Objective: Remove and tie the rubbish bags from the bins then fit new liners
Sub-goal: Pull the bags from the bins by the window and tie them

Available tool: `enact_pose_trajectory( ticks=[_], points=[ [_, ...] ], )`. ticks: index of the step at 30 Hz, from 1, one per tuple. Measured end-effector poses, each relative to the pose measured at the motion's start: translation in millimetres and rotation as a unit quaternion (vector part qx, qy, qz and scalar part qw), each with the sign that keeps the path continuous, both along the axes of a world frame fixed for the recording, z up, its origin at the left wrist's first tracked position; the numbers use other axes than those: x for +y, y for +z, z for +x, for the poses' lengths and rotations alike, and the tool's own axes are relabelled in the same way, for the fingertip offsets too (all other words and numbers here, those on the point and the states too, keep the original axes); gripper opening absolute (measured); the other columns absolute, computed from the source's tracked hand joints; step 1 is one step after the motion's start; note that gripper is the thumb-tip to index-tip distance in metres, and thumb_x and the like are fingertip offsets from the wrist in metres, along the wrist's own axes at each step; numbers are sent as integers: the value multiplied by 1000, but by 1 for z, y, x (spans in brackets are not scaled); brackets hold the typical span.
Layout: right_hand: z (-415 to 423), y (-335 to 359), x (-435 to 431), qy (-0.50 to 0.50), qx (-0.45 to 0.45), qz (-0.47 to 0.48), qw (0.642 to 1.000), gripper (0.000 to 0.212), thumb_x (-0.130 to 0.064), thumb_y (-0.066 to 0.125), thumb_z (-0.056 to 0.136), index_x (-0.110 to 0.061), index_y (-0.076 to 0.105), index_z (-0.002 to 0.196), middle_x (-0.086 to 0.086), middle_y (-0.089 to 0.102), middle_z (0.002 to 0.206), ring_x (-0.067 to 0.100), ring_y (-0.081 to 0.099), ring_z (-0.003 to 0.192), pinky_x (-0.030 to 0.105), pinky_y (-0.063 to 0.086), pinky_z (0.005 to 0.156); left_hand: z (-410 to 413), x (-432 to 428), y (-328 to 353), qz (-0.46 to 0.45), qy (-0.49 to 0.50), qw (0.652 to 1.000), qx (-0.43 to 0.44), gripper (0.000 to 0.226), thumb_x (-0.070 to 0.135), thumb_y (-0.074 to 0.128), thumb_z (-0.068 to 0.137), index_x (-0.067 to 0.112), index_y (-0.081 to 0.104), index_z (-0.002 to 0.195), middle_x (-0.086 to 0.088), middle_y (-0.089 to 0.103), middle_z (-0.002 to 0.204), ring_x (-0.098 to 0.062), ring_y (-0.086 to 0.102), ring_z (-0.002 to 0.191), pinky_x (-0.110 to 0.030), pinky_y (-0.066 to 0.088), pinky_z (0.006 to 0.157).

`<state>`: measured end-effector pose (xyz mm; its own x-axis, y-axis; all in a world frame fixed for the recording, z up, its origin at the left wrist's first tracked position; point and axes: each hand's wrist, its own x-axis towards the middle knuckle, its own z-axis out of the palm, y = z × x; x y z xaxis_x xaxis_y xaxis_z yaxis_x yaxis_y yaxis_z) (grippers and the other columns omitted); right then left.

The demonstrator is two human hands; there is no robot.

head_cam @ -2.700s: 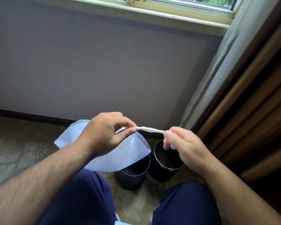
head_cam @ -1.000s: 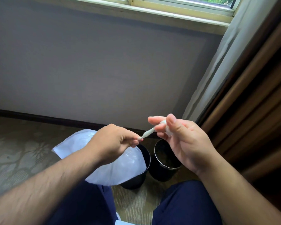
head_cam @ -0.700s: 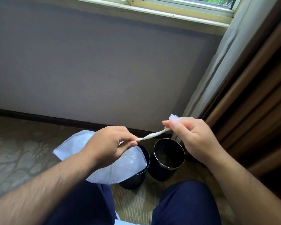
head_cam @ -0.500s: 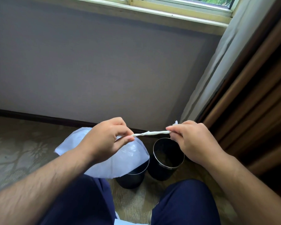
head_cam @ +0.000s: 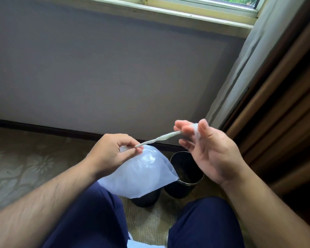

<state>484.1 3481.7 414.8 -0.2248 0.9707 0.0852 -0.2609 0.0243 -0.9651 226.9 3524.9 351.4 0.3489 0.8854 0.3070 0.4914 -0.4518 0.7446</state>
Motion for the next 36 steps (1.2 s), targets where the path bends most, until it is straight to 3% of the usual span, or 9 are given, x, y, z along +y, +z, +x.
enact_pose_trajectory(
  ticks=[2,4,6,8,12,17,23,29,36],
  points=[
    [4,-1,5,-94,-56,21,994,58,-73,72,68,-21,81,89,0,76,112,13,65,117,36,45,97,0,-2,1,7,-17,1000,-10,20,54,66,80,36,75,81,19,70,86,-10,65,88,-25,49,78],
    [12,-5,8,-166,-184,63,967,36,-62,62,83,-32,81,88,-1,77,110,7,64,116,30,46,104,0,-3,2,18,-33,999,4,24,55,65,81,33,75,79,17,70,88,-14,61,94,-25,47,82],
    [21,-10,12,-188,-333,102,918,20,-43,62,91,-34,78,98,-2,75,114,3,64,111,11,44,97,0,-4,5,14,-42,999,8,27,55,64,83,31,75,80,15,69,91,-16,60,98,-26,46,85],
    [29,-15,14,-178,-469,135,855,23,-30,68,92,-26,76,114,-12,67,116,1,60,110,4,39,93,2,-7,9,11,-53,999,-6,28,55,61,86,31,75,83,14,68,93,-16,61,98,-26,47,85],
    [30,-26,15,-164,-593,206,761,24,-20,76,89,-19,77,112,-4,76,101,17,64,100,37,52,93,12,-12,17,-7,-78,996,-41,26,45,54,94,29,74,88,11,65,98,-16,64,99,-17,46,84],
    [9,-19,14,-123,-597,209,765,11,-24,67,95,-20,78,97,-6,73,89,21,63,91,43,51,84,21,-20,29,-65,-82,992,-70,12,38,69,88,30,78,86,19,62,113,-7,61,110,-11,40,92],
    [-11,-11,16,-61,-619,196,758,20,-31,56,101,-22,72,93,-18,50,70,14,52,82,36,40,76,26,-20,36,-43,-52,991,-119,12,37,71,83,30,80,89,22,59,131,-9,59,116,-22,45,97],
    [-20,-5,10,-42,-613,177,769,30,-36,49,103,-16,65,87,-10,57,74,14,50,78,32,35,73,31,-15,37,39,26,992,-116,17,35,71,85,18,76,83,16,69,101,-17,66,98,-45,53,83],
    [-13,1,4,-44,-561,155,812,36,-41,52,100,-15,64,78,-5,49,57,12,44,56,26,34,53,26,-10,33,63,75,994,-57,20,40,66,86,23,76,81,16,72,88,-14,68,85,-30,51,76]
  ],
)
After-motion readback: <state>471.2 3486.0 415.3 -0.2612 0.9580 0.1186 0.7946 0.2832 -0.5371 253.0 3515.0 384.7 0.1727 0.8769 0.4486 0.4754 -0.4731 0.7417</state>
